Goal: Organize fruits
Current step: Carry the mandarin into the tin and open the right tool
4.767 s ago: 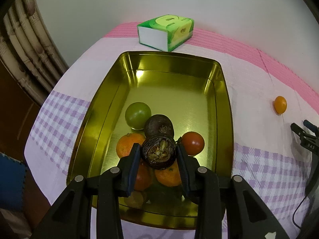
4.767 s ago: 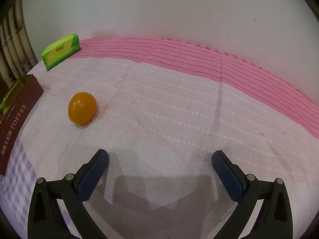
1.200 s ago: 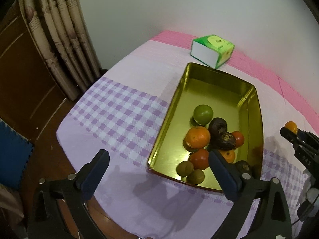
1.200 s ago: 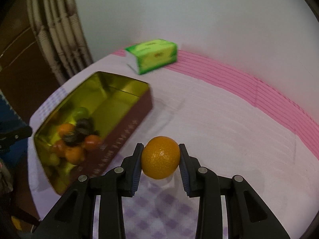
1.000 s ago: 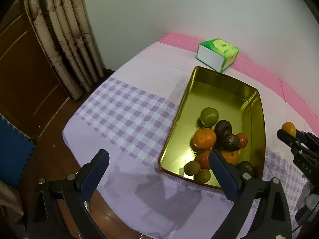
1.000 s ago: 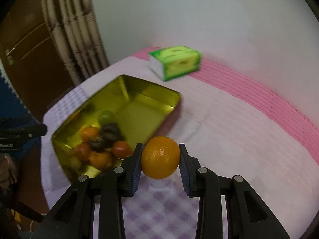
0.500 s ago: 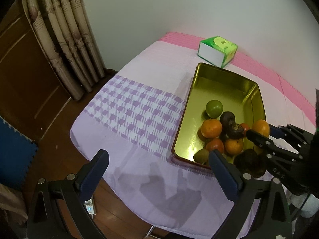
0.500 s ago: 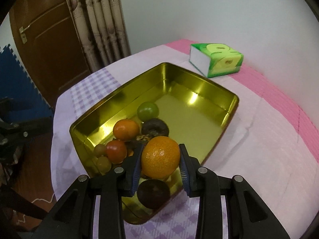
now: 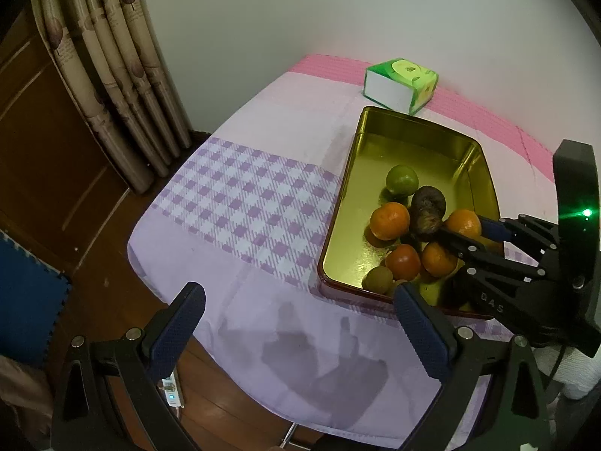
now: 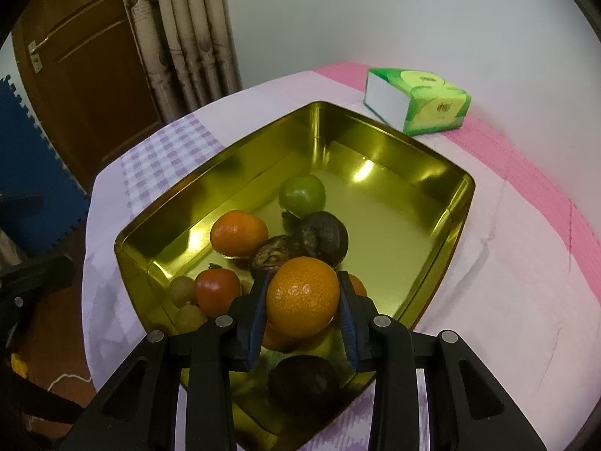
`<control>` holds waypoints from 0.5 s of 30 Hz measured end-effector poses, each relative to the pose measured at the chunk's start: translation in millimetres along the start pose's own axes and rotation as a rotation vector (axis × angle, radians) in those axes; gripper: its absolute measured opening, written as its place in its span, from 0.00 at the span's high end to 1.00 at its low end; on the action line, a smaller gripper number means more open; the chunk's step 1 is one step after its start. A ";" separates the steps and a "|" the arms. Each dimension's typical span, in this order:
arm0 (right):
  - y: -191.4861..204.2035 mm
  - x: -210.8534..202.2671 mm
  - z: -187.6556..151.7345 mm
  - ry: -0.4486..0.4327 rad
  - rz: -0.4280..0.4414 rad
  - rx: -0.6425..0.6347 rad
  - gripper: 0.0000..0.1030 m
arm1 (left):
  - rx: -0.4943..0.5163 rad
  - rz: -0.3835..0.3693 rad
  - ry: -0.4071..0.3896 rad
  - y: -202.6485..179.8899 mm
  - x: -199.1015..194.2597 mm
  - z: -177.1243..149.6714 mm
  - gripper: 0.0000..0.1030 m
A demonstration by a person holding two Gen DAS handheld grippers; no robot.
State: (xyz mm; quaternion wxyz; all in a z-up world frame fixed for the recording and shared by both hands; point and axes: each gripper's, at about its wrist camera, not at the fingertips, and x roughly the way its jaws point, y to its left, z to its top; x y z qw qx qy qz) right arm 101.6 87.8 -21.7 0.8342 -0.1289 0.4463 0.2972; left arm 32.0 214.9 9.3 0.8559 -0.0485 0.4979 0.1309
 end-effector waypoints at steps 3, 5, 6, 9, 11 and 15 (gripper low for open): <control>3.2 0.0 -0.7 0.003 -0.003 -0.006 0.65 | 0.004 0.006 -0.003 -1.2 -1.1 -1.1 0.03; 4.4 -0.2 -1.1 0.002 -0.006 -0.004 0.65 | 0.005 0.008 -0.003 -1.2 -1.3 -1.4 0.03; 4.7 -0.5 -1.1 0.000 -0.008 -0.001 0.65 | 0.004 0.011 -0.004 -1.3 -1.5 -1.7 0.03; 2.2 -0.8 -1.2 0.003 -0.008 0.015 0.64 | 0.004 0.014 -0.004 -0.9 -1.4 -1.8 0.03; -1.0 -3.0 -0.2 -0.002 -0.001 0.031 0.57 | 0.005 0.014 -0.004 -0.6 -1.2 -1.9 0.03; -1.7 -17.9 2.2 -0.046 -0.013 0.036 0.40 | 0.002 0.021 -0.007 -0.3 -2.1 -2.6 0.03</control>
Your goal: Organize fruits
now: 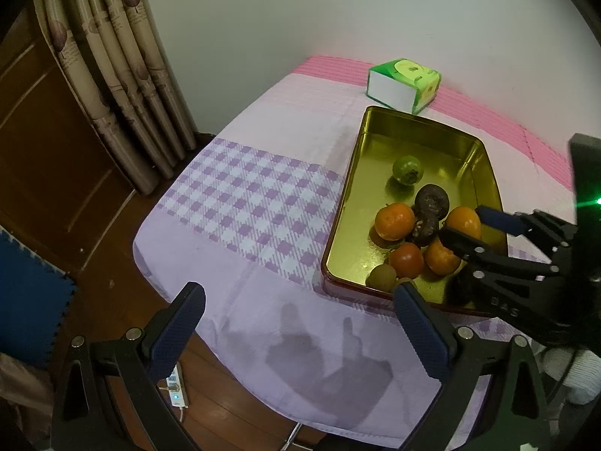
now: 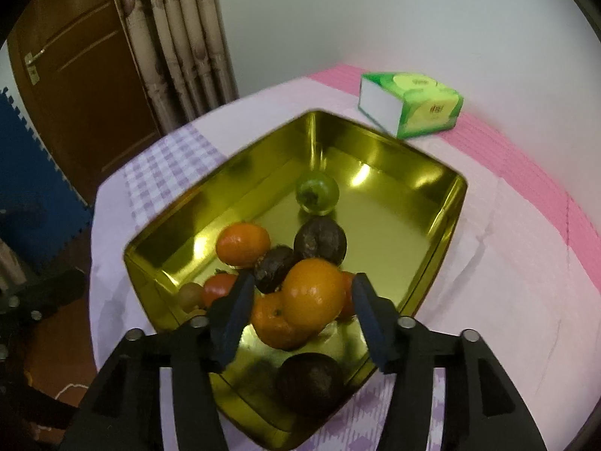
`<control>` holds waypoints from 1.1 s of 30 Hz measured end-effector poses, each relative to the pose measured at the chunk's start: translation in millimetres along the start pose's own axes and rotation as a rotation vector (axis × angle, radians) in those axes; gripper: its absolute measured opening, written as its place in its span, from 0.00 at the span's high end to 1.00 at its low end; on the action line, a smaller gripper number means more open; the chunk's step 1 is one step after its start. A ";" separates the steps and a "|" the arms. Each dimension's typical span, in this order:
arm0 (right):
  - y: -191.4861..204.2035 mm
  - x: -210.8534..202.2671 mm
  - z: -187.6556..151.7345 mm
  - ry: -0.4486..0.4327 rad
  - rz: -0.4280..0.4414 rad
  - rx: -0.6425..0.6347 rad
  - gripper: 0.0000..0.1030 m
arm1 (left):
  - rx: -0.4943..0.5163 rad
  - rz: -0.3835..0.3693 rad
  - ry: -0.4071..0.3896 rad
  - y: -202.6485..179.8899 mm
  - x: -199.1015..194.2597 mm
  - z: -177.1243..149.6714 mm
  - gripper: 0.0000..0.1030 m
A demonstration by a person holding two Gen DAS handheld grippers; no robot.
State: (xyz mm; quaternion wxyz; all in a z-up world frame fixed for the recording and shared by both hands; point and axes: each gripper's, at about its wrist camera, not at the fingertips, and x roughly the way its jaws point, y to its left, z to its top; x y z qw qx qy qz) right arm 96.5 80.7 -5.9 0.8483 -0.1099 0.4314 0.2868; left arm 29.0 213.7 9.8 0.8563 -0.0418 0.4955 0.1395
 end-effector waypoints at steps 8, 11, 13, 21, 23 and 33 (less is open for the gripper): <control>-5.2 -33.8 -4.3 -0.029 -0.066 0.030 0.12 | 0.009 0.015 -0.013 -6.0 -2.8 -3.8 0.03; -8.2 -44.7 -14.8 -0.024 -0.101 0.047 0.11 | 0.022 0.020 -0.021 -10.8 -4.9 -5.4 0.03; -8.6 -49.8 -22.2 -0.017 -0.113 0.054 0.11 | 0.028 0.019 -0.026 -13.6 -6.4 -6.6 0.03; -17.0 -72.8 -47.6 -0.002 -0.161 0.120 0.08 | 0.049 0.017 -0.062 -24.7 -15.6 -11.5 0.03; -20.1 -78.5 -49.8 -0.008 -0.167 0.140 0.08 | 0.056 0.021 -0.070 -26.9 -17.4 -12.9 0.03; -12.6 -86.5 -58.3 -0.020 -0.190 0.125 0.06 | 0.073 0.013 -0.086 -33.0 -21.8 -15.9 0.03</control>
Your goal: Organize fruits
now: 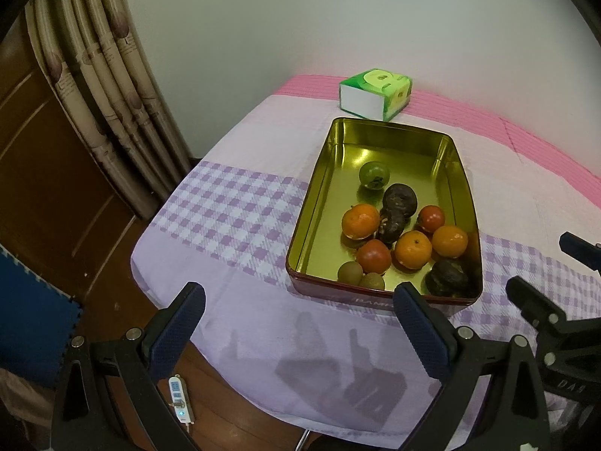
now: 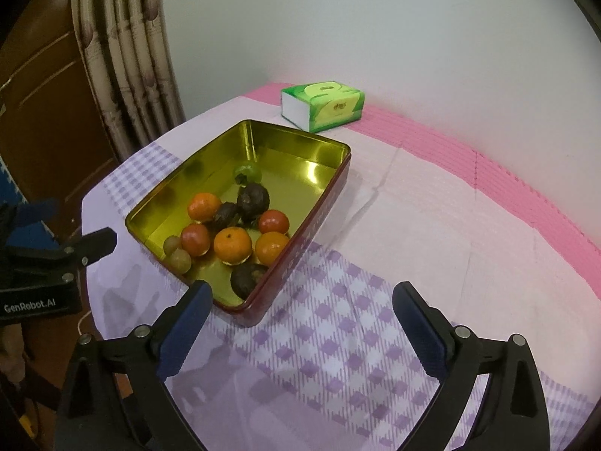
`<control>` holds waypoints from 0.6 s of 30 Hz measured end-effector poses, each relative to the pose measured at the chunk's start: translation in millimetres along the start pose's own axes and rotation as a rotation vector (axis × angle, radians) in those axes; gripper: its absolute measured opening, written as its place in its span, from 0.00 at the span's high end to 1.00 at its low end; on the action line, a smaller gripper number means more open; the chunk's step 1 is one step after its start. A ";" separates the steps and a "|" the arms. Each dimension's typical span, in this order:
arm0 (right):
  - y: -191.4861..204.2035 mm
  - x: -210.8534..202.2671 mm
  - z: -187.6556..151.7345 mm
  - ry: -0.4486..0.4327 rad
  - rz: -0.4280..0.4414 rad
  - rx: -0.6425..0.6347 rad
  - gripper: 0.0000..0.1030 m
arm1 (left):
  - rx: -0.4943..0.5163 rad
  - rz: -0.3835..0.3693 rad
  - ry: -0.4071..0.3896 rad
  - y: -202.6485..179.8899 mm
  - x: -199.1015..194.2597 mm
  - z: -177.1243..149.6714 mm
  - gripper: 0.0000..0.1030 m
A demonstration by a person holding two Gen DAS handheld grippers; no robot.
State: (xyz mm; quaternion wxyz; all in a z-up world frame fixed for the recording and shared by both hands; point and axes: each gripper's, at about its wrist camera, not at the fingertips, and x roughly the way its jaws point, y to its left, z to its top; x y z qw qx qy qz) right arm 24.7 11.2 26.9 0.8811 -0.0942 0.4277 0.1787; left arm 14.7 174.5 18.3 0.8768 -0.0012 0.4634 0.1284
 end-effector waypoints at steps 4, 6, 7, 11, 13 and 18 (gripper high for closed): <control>3.3 4.0 -0.7 0.012 -0.004 -0.009 0.06 | 0.000 -0.003 0.008 -0.1 2.8 0.2 0.03; 3.7 6.3 -1.8 0.019 -0.006 -0.013 0.06 | -0.001 -0.005 0.013 0.3 3.9 0.3 0.03; 3.9 7.6 -2.4 0.023 -0.007 -0.013 0.06 | -0.001 -0.006 0.014 0.4 4.3 0.4 0.03; 5.2 13.5 -4.3 0.041 -0.008 -0.014 0.06 | 0.001 -0.008 0.017 0.0 5.1 -0.1 0.03; 5.3 14.7 -4.6 0.043 -0.007 -0.014 0.06 | 0.002 -0.010 0.019 -0.3 6.0 -0.3 0.03; 5.7 18.1 -5.8 0.058 -0.008 -0.012 0.06 | 0.003 -0.011 0.021 -0.6 6.7 -0.5 0.03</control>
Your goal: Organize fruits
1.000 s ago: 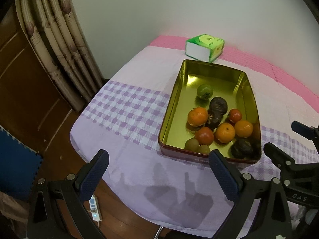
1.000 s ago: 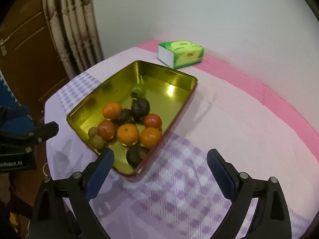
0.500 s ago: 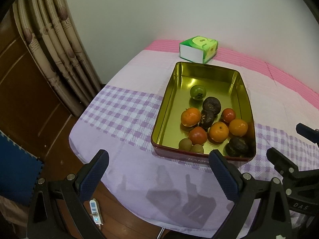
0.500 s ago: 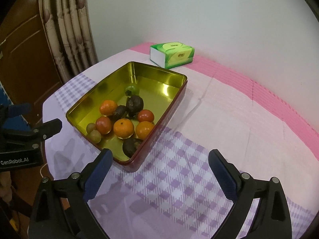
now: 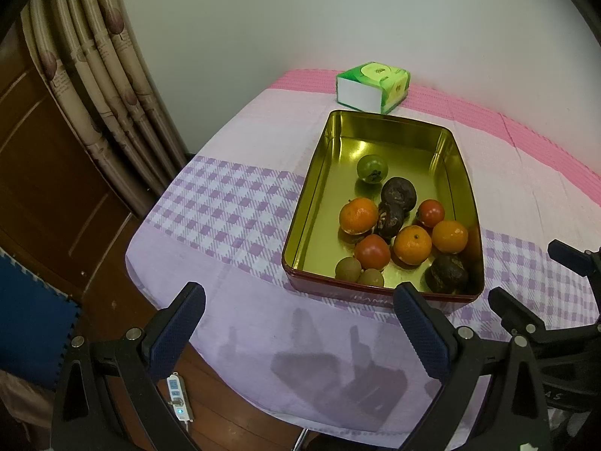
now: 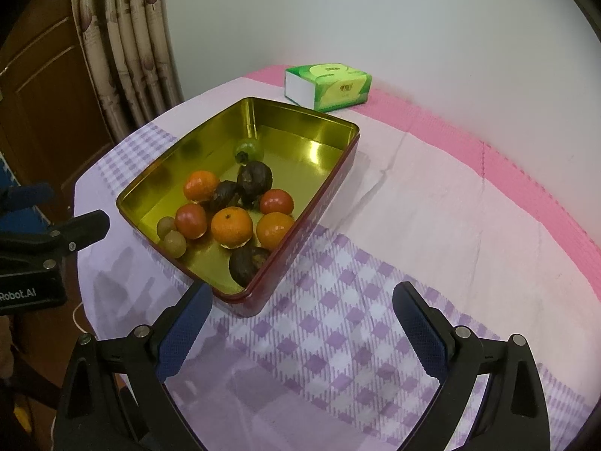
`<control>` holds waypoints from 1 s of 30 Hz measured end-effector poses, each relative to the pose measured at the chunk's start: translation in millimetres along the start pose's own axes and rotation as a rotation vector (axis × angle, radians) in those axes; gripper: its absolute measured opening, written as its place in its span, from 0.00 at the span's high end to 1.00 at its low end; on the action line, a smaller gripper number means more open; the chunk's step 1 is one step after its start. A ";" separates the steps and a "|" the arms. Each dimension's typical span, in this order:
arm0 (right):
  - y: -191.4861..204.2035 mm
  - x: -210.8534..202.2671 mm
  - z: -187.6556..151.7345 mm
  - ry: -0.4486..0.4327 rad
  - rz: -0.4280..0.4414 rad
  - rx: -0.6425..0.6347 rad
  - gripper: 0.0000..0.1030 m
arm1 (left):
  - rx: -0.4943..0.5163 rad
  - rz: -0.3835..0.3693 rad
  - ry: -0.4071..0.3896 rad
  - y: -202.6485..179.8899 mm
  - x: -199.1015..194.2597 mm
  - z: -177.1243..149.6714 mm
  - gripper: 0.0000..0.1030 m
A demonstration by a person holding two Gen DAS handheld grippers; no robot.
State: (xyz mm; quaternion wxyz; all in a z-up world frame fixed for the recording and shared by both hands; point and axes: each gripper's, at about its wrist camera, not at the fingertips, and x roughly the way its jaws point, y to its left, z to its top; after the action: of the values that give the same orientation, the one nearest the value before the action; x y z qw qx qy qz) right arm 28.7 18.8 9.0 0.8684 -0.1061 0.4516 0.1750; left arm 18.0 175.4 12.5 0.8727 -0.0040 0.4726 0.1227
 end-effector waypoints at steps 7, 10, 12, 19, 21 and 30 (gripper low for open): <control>0.2 2.3 0.0 0.012 -0.004 -0.002 0.06 | 0.001 0.001 0.000 -0.5 0.4 -0.7 0.03; 0.3 2.5 0.1 0.014 -0.005 -0.001 0.06 | 0.001 0.001 0.000 -0.8 0.7 -1.0 0.03; 0.4 2.5 0.0 0.015 -0.004 0.000 0.06 | 0.002 -0.001 0.000 -0.9 0.9 -1.3 0.03; 1.6 4.0 -0.5 0.016 -0.003 0.000 0.06 | 0.001 0.000 0.001 -1.4 0.8 -1.8 0.03; 1.9 4.4 -0.7 0.017 -0.002 0.000 0.06 | 0.002 0.000 0.000 -1.3 0.5 -1.7 0.03; 2.9 5.9 -2.3 0.019 0.000 -0.001 0.06 | 0.002 -0.003 0.002 -1.1 1.6 -1.5 0.03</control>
State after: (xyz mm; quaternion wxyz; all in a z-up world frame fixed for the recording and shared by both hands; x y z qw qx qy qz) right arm 28.9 22.0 2.8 0.8642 -0.1084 0.4595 0.1742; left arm 17.8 174.4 10.2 0.8723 -0.0041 0.4737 0.1209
